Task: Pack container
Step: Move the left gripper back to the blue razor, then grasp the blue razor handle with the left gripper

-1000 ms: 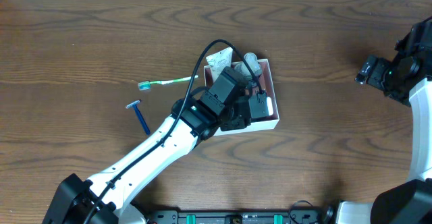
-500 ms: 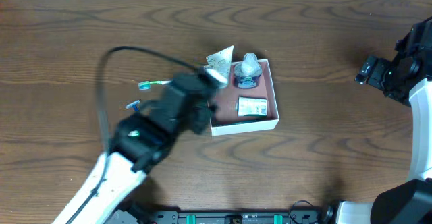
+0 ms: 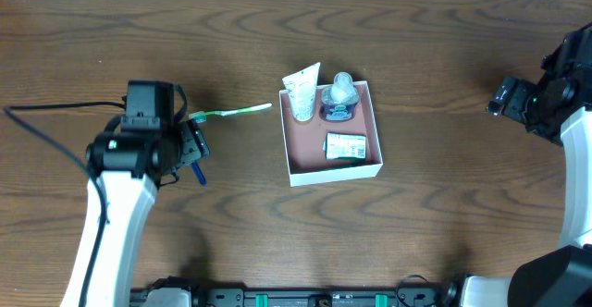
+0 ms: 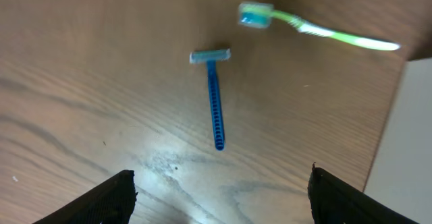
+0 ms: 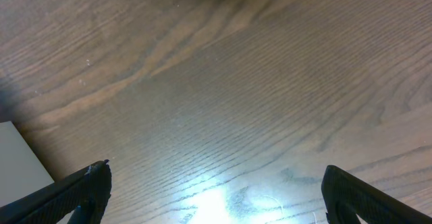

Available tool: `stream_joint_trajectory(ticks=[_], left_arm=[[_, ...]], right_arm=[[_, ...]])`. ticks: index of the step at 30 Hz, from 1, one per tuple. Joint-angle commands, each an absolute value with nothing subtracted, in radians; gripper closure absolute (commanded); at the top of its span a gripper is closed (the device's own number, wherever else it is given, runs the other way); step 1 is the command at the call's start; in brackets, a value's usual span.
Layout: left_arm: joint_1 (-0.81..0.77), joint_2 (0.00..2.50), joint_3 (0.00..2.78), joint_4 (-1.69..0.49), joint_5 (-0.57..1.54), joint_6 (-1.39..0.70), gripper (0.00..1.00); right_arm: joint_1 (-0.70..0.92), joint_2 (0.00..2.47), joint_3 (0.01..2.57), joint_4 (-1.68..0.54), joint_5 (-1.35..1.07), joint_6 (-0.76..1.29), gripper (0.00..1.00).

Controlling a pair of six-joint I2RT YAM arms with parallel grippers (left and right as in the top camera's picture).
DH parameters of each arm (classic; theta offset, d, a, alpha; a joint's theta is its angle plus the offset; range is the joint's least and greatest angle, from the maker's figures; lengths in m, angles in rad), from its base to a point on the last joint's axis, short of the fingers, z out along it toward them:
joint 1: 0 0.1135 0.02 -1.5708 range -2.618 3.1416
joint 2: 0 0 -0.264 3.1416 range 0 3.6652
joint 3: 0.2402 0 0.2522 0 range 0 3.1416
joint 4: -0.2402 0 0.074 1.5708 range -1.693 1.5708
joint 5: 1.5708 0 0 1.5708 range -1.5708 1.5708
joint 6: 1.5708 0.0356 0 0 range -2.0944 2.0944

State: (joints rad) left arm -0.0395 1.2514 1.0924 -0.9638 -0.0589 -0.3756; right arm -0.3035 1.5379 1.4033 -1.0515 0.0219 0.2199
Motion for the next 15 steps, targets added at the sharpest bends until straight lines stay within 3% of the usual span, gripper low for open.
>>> stream_joint_trajectory(ticks=[1, 15], left_arm=[[-0.015, 1.348, 1.081, -0.968, -0.011, -0.443, 0.18], [-0.012, 1.705, 1.081, -0.957, 0.082, -0.468, 0.18]], right_arm=[[-0.307, 1.540, 1.406, -1.051, 0.022, 0.231, 0.01], [-0.307, 1.540, 1.406, -1.052, 0.022, 0.231, 0.01]])
